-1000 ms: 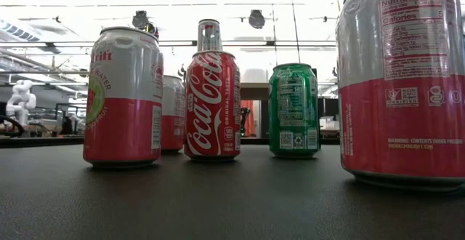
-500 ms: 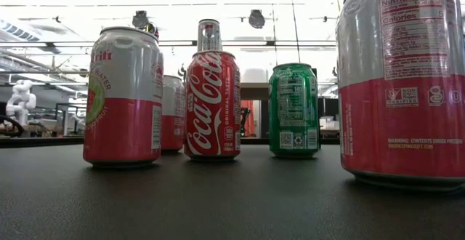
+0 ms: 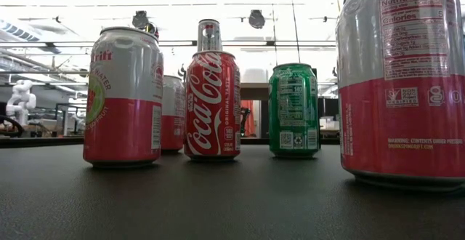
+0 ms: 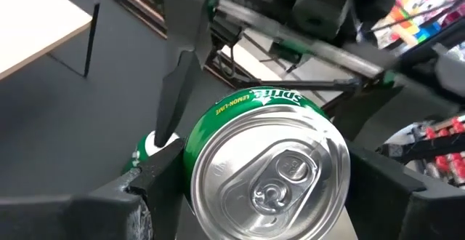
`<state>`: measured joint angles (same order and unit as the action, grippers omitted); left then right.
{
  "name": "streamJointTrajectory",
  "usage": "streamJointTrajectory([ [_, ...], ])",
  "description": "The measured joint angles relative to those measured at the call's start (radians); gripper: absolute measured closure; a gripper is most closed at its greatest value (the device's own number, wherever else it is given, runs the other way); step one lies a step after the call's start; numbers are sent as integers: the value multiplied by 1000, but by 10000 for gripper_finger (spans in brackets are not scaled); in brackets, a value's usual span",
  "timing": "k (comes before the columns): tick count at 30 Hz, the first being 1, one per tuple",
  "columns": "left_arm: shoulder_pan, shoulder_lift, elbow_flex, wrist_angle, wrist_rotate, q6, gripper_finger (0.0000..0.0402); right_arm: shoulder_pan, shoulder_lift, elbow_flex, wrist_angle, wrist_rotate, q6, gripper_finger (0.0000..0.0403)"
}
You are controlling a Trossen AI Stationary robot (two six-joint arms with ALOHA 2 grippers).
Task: Place canned beverage on shelf
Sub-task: Put the left green soda can on the shelf
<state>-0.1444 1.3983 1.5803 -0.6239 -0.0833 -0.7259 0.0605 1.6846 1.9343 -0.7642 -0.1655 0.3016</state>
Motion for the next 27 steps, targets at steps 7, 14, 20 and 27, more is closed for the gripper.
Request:
streamJointTrajectory([
  [7, 0, 0, 0, -4, 1, 1, 118, 3, 0, 0, -22, -22, 0, 9],
  [14, 0, 0, 0, -5, 1, 6, 117, 3, 0, 0, -19, -22, -1, 13],
  [20, 0, 0, 0, -5, 1, 7, 117, 3, 0, 0, -19, -22, -9, 61],
  [27, 0, 0, 0, -6, 3, 6, 117, 3, 0, -1, -20, -23, -23, 120],
])
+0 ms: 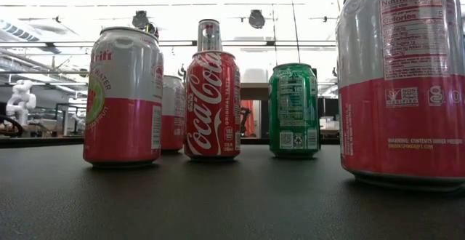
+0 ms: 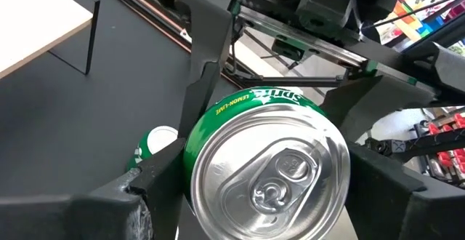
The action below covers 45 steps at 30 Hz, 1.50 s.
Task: Place canned beverage on shelf
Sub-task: Put the left green soda can on the shelf
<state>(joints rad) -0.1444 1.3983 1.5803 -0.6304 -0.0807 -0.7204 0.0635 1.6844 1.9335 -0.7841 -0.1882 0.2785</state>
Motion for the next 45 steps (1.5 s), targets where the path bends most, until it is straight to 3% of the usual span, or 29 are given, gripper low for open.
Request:
streamJointTrajectory([
  [12, 0, 0, 0, 0, 0, -1, 114, 4, 0, 0, 0, 2, 6, 121],
  [21, 0, 0, 0, 11, -2, -7, 62, 4, 0, 0, -3, 0, 17, 121],
  [27, 0, -1, 0, 54, -20, -5, 52, 4, 0, -1, -6, -1, 24, 121],
  [39, 0, -123, 1, 79, -131, 78, 52, 1, -27, -1, 6, -1, 28, 122],
  [45, -1, -198, 1, 79, -274, 264, 52, -31, -86, -1, 68, -3, 20, 122],
])
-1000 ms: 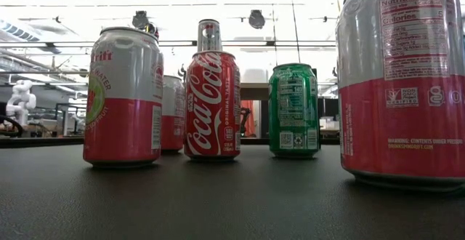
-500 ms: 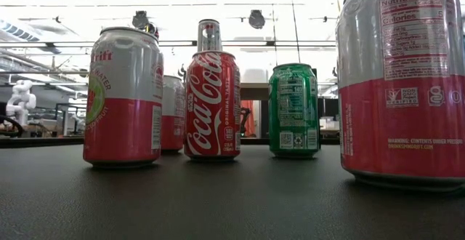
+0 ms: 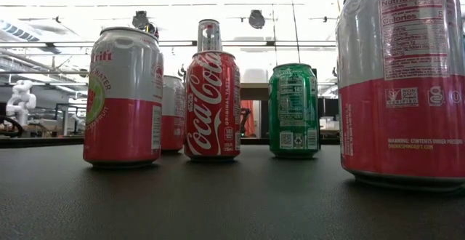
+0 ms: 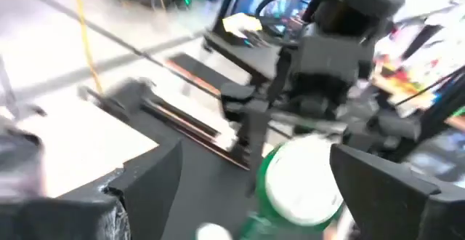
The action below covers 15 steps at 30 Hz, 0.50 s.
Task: Place canned beverage on shelf
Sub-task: Put the left green soda can on the shelf
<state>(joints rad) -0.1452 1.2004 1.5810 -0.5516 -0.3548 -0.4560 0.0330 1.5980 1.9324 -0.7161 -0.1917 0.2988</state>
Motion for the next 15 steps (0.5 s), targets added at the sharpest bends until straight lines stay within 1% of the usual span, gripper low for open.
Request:
streamJointTrajectory([
  [3, 0, -5, 1, 13, 6, 222, 52, -21, -40, 0, 60, 3, -15, 122],
  [6, 0, 4, 0, 48, 39, 360, 52, -46, -88, 0, 107, -3, -36, 122],
  [9, 8, 27, 0, 149, 25, 385, 52, -77, -133, 0, 145, -45, -63, 122],
  [13, 28, 87, 0, 352, 18, 392, 52, -127, -192, 0, 178, -115, -85, 122],
  [15, 35, 121, 0, 456, 19, 371, 52, -151, -219, 2, 193, -136, -96, 122],
])
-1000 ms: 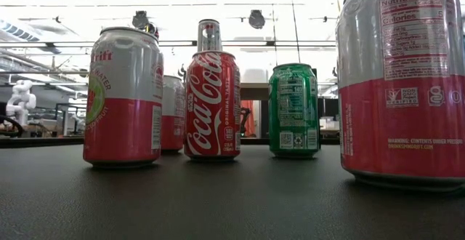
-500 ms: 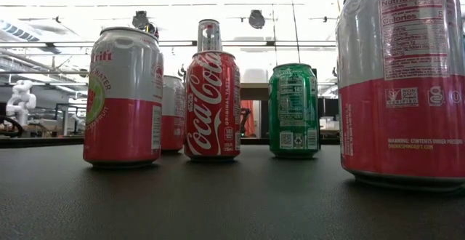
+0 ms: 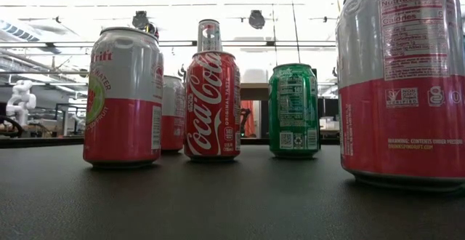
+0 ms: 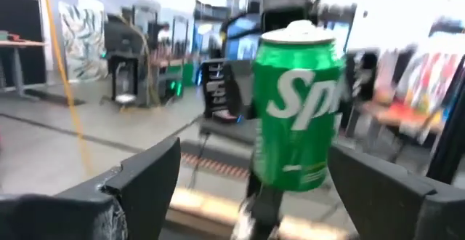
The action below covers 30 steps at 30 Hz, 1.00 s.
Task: Place canned beverage on shelf
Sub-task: Put the left green soda can on the shelf
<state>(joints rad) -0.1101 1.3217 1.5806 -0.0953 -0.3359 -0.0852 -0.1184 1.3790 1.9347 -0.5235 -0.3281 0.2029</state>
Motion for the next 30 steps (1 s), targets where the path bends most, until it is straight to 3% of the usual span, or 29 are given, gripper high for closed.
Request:
streamJointTrajectory([
  [7, 19, 132, 0, 171, 22, -133, 52, -54, -49, 0, 15, -44, -23, 122],
  [15, 21, 275, -1, 411, 78, -158, 51, -60, -51, 0, 14, -46, -6, 122],
  [24, 37, 297, -1, 443, 78, -222, 5, -60, -41, 0, 8, -68, 7, 122],
  [30, 51, 295, -1, 492, 171, -244, 8, -59, 6, 0, 36, -71, 47, 122],
])
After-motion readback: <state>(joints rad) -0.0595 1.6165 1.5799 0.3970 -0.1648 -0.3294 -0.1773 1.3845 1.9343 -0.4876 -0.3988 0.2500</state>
